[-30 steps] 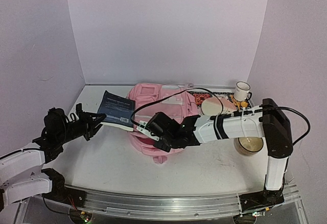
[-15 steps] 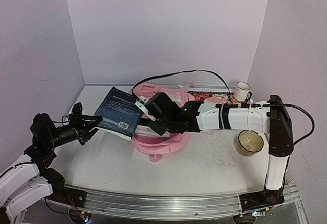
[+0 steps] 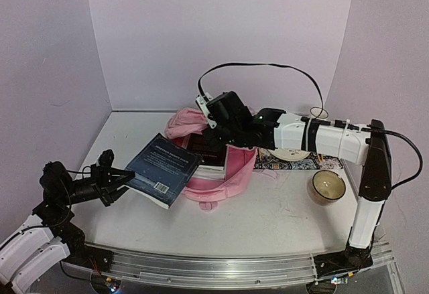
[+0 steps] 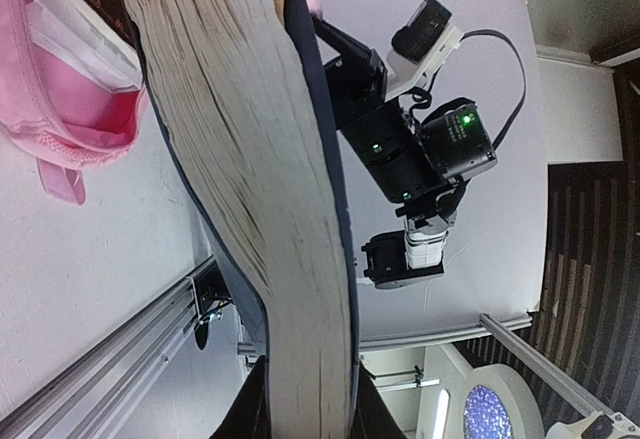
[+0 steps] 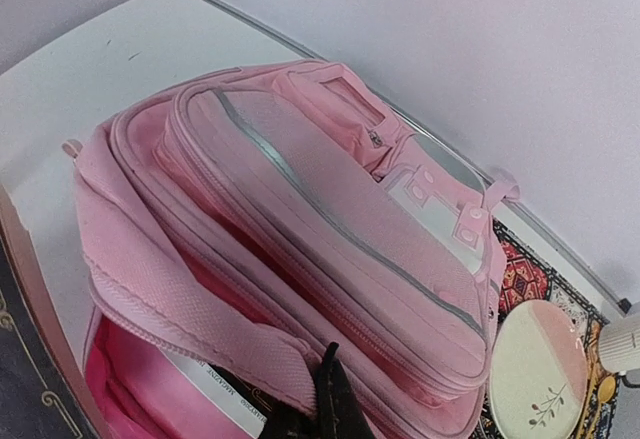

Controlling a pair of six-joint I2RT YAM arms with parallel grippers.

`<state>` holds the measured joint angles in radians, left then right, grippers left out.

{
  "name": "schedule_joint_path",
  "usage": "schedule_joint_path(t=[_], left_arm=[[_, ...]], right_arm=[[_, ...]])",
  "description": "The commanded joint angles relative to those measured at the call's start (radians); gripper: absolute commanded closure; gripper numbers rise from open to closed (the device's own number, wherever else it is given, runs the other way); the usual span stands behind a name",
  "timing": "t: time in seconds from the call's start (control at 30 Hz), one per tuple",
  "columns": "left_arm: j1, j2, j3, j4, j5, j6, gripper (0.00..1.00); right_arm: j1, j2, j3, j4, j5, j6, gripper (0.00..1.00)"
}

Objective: Pack the student bag
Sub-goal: Open the largest pocket of the student bag, then place the book in the largest pocket of the bag.

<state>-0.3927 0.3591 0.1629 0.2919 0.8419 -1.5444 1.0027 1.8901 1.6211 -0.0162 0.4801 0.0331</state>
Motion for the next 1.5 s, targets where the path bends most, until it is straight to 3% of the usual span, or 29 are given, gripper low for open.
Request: schedule_joint_path(t=[0.0, 0.27, 0.43, 0.57, 0.93, 1.47], left_arm=[[0.0, -0.069, -0.017, 0.141, 0.048, -0.044, 1.0], [-0.05, 0.034, 0.019, 0.141, -0.045, 0.012, 1.0], [-0.256, 0.224, 0.068, 0.172, -0.221, 0.101, 1.0], [-0.355, 0.378, 0.077, 0.383, -0.291, 0.086, 1.0], [-0.367, 0.422, 0.178, 0.453, -0.384, 0.117, 1.0], [-0.382, 0.708, 0.221, 0.586, -0.427, 0.085, 1.0]], right_arm=[[-0.018, -0.087, 0.073, 0.035, 0.008, 0.096, 1.0], [-0.017, -0.115, 0.061, 0.039, -0.107, 0.127, 1.0], [-0.017, -0.137, 0.043, 0.059, -0.157, 0.127, 1.0], [-0.017, -0.144, 0.038, 0.068, -0.193, 0.123, 1.0], [-0.016, -0.185, -0.01, 0.089, -0.232, 0.119, 1.0], [-0.008, -0.186, -0.006, 0.12, -0.288, 0.121, 1.0]])
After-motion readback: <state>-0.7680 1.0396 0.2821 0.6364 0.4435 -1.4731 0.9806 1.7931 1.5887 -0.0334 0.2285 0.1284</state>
